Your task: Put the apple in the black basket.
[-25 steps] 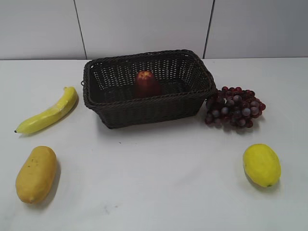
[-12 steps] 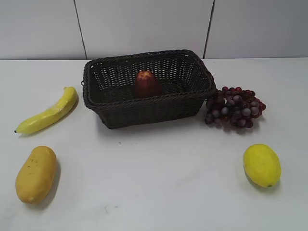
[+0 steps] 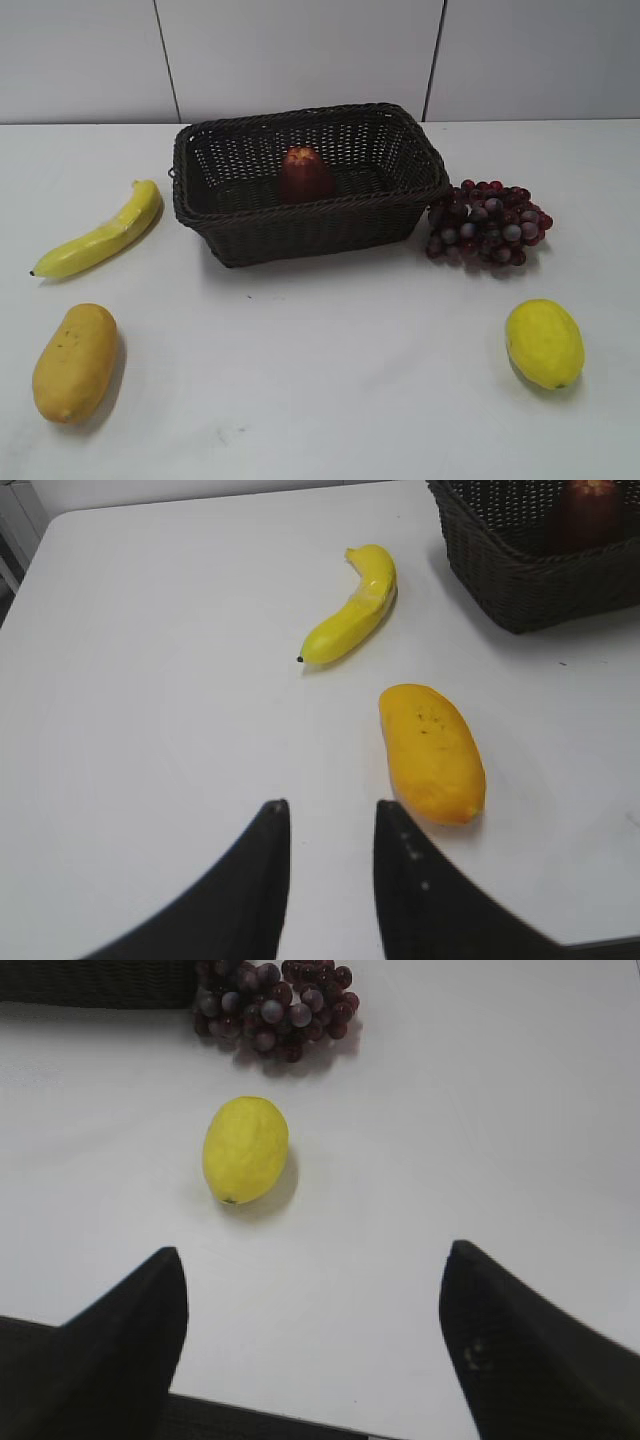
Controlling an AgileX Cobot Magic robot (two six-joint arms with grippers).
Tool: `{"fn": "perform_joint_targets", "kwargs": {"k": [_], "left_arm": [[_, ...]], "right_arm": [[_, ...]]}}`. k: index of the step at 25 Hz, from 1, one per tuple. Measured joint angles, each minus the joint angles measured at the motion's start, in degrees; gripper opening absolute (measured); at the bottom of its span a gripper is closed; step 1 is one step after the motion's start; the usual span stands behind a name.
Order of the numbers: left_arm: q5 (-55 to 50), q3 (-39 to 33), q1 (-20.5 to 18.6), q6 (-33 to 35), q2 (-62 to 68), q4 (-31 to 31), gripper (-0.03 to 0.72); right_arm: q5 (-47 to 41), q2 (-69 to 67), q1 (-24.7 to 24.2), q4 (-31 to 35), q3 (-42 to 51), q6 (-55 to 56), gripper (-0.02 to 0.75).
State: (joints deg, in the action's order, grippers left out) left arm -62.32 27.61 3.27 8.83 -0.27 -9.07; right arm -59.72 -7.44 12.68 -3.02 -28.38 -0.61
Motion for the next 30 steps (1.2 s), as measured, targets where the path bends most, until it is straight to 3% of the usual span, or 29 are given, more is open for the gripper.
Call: {"fn": "perform_joint_targets", "kwargs": {"k": [9, 18, 30], "left_arm": [[0.0, 0.0, 0.0, 0.0, 0.0, 0.0, 0.223], [0.0, 0.0, 0.0, 0.0, 0.0, 0.0, 0.223], [0.0, 0.0, 0.0, 0.0, 0.0, 0.0, 0.223]], "right_arm": [[0.3, 2.68, -1.31, 0.05, 0.0, 0.0, 0.592], [0.32, 7.66, -12.31, 0.36, 0.0, 0.0, 0.592], [0.32, 7.66, -12.86, 1.03, 0.0, 0.0, 0.591]]}}
